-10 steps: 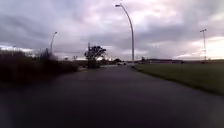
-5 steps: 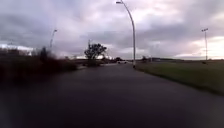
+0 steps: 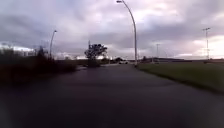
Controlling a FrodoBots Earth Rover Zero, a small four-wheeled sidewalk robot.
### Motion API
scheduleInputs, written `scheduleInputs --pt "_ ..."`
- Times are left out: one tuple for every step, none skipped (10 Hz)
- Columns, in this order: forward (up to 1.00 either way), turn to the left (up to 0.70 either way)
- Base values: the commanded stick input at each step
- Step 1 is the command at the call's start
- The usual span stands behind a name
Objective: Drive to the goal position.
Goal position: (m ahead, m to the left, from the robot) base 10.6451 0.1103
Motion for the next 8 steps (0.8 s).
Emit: scheduleInputs --pt "0.70 0.00" --pt "0.70 0.00" --pt "0.70 0.00" --pt "0.70 0.00" --pt "0.70 0.00" --pt "0.70 0.00" --pt "0.70 0.00" --pt "0.70 0.00"
